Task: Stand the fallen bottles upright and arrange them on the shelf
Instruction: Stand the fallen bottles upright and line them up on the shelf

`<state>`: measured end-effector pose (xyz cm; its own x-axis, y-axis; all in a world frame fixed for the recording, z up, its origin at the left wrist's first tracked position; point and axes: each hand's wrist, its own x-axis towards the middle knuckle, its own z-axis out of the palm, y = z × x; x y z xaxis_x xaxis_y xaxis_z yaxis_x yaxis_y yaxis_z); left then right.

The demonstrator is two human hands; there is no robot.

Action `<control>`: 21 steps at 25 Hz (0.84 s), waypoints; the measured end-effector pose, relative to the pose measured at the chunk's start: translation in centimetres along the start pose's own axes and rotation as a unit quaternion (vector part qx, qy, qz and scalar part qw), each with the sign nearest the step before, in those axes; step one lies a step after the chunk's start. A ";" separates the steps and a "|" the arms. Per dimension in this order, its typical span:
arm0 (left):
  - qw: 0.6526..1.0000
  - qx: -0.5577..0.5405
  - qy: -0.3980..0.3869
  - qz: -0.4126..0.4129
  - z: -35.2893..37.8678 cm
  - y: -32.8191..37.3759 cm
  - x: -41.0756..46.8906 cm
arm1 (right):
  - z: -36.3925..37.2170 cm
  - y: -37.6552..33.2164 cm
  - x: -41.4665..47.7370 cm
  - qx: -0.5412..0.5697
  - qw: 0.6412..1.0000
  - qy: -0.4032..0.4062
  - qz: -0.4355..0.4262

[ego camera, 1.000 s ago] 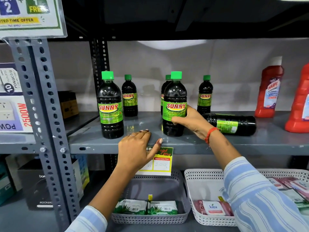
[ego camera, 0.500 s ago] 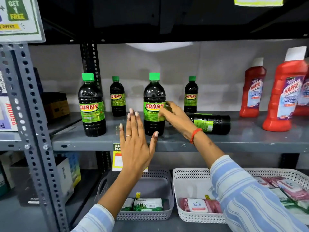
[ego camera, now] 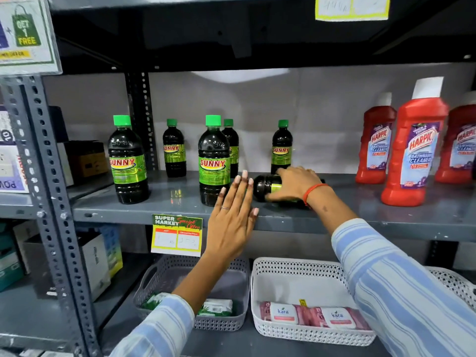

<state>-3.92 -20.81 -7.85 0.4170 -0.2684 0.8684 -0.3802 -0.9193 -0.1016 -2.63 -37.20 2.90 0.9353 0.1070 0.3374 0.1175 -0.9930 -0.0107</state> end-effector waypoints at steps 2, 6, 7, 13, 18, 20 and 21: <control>1.000 -0.013 -0.010 0.007 0.2 0.3 0.2 | 0.1 0.2 0.0 -0.004 1.000 -0.011 0.003; 1.000 0.014 -0.022 0.000 -0.1 0.4 0.6 | 1.2 0.2 0.0 0.004 0.996 0.087 0.015; 1.000 0.014 -0.025 -0.001 -0.3 0.5 0.8 | 1.3 0.4 0.2 0.022 0.994 0.105 0.026; 1.000 0.007 -0.024 -0.003 -0.7 0.7 1.1 | 1.0 0.4 0.9 0.365 0.905 0.207 0.065; 1.000 0.006 -0.011 -0.003 -0.6 0.6 1.1 | 1.9 0.8 1.8 0.556 0.794 0.222 0.106; 1.000 0.004 -0.007 -0.003 -0.5 0.6 1.1 | 2.2 1.5 2.1 0.630 0.737 0.212 0.125; 1.000 0.002 -0.005 -0.001 -0.5 0.6 1.1 | 2.4 1.9 2.4 0.647 0.723 0.204 0.130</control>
<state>-4.13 -21.51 -6.72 0.4258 -0.2688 0.8640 -0.3761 -0.9210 -0.1012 0.64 -38.75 1.39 0.8364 -0.3603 0.4131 0.4172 -0.0702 -0.9061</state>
